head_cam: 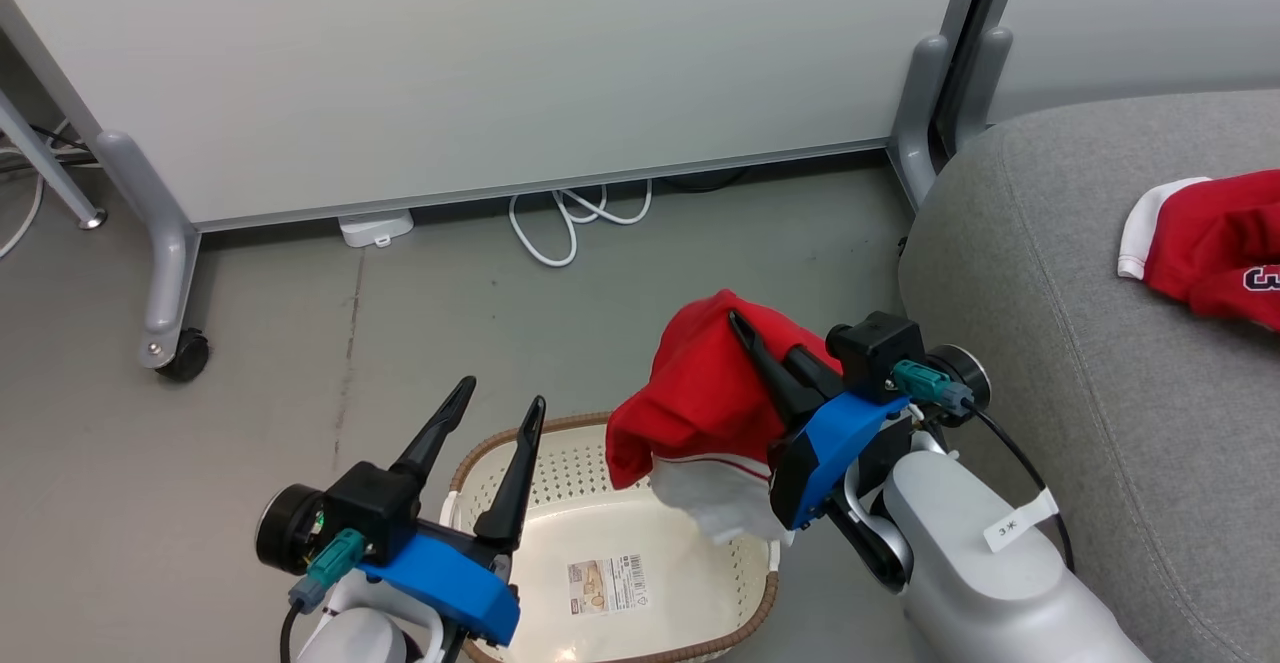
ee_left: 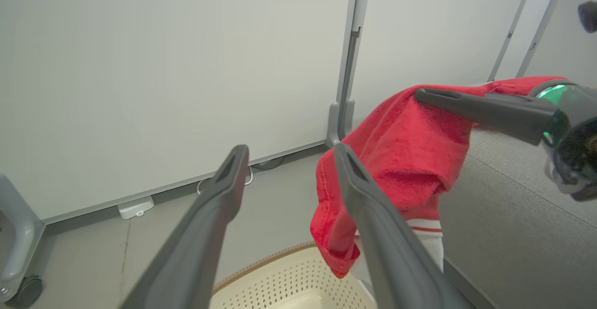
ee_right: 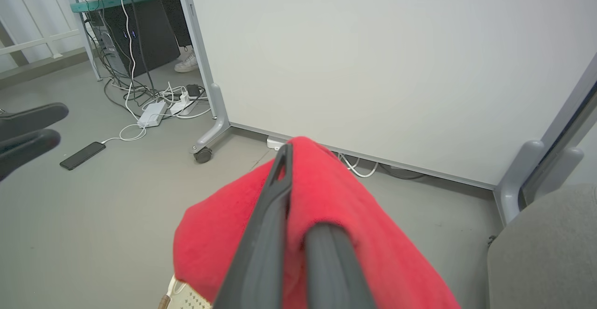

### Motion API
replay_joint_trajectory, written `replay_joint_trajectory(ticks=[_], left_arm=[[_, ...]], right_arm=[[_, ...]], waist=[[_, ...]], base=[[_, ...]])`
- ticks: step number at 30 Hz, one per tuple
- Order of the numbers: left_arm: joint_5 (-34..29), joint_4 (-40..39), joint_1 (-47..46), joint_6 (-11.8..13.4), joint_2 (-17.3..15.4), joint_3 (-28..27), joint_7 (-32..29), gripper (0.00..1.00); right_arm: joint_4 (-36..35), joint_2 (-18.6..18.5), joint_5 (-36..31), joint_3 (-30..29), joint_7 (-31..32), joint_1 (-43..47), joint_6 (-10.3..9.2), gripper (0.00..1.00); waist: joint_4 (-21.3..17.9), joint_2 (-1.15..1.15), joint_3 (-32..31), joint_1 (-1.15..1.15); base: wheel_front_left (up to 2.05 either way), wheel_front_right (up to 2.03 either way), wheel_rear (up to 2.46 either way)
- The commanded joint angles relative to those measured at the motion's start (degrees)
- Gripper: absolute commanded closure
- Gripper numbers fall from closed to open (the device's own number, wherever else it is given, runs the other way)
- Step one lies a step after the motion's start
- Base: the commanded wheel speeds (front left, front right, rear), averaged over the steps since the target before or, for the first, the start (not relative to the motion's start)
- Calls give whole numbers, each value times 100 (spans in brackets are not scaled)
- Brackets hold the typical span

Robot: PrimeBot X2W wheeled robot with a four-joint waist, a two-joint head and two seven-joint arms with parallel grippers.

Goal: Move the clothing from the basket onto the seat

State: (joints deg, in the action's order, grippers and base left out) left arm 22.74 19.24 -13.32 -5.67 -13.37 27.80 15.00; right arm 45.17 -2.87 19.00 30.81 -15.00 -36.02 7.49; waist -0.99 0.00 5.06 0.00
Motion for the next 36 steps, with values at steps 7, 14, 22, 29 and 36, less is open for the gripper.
replay_joint_trajectory(ticks=[7, 14, 22, 29, 36], left_arm=[[-317, -159, 406, -119, 210, -487, 27, 0], [-444, -134, 459, -185, 333, -695, 27, 0], [-513, -181, 389, -180, 370, -671, 27, 0], [-483, -234, 310, -182, 320, -621, 27, 0], [-507, -245, 272, -182, 281, -579, 27, 0]], right_arm=[[-80, -3, -62, -80, -26, 105, 1, 100], [-95, -3, -62, -107, -27, 101, 1, 100], [-132, -3, -78, -162, -26, 74, 1, 100], [-214, -3, -70, -208, -26, 80, 1, 100], [-273, -3, -72, -263, -26, 152, 1, 100]], waist=[[-9, 0, -6, 0], [-77, 0, 12, 0], [-339, 0, 65, 0], [-799, 0, 112, 0], [-1273, 0, 145, 0]], base=[[0, 0, 0], [0, 0, 0], [0, 0, 0], [0, 0, 0], [0, 0, 0]])
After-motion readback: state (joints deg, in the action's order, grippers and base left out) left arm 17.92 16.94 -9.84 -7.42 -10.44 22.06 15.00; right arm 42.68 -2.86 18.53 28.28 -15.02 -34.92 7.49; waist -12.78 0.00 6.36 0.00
